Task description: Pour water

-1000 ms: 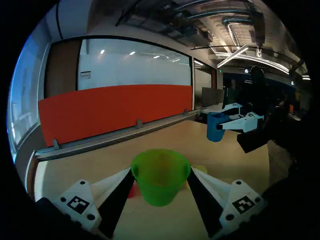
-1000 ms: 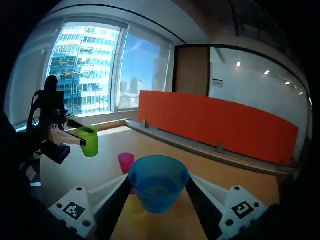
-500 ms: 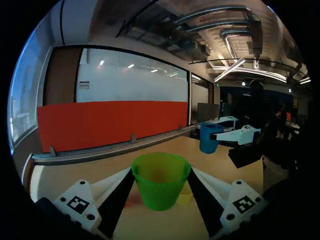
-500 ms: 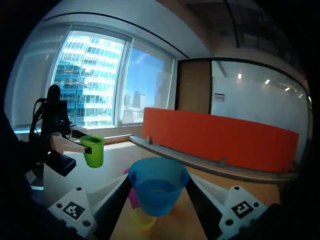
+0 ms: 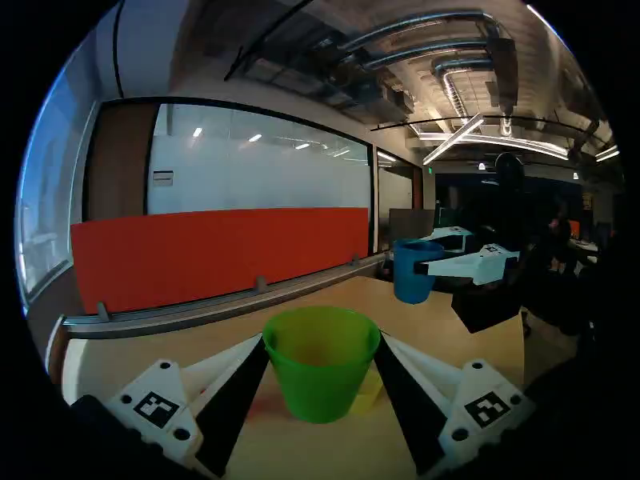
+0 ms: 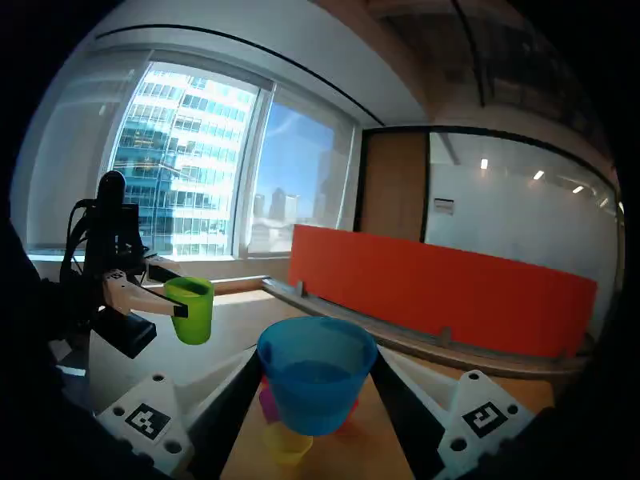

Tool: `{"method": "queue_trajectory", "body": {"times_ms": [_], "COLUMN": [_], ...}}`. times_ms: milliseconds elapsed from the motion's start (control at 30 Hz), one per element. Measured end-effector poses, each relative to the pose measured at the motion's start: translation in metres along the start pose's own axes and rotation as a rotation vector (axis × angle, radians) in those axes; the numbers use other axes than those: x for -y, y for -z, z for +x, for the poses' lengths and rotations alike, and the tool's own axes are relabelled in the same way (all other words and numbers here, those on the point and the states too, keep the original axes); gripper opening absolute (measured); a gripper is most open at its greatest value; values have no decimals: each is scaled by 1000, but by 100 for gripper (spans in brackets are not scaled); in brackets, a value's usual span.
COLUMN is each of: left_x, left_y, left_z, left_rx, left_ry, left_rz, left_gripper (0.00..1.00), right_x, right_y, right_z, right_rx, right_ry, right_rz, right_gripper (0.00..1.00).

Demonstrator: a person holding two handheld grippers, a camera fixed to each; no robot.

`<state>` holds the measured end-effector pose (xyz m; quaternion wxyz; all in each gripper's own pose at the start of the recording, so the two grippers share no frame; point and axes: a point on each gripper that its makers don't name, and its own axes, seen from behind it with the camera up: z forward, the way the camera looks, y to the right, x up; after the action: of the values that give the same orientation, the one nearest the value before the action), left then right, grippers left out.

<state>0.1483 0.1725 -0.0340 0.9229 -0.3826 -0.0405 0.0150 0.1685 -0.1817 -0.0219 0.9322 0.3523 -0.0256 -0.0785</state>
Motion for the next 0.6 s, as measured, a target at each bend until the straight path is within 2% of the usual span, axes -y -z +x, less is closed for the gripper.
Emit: {"method": "queue_trajectory", "body": {"times_ms": [167,400,600], "left_x": [-6,-17,-27], "left_y": [-3,-6,-8], "left_z": [-4,-11,-9], "left_rx": [6,24,15], "left_ry": [8,-7,0], "left_rz": [-15,-31,-52], "left_gripper": [88,88,88], "right_x": [1,3,1], "right_y": [1,-1,-5], "right_z": [5,10,18], "right_rx": [3,7,9], "right_ry": [46,109,182], "right_rz": [7,19,23], "right_gripper": [91,91,91]}}
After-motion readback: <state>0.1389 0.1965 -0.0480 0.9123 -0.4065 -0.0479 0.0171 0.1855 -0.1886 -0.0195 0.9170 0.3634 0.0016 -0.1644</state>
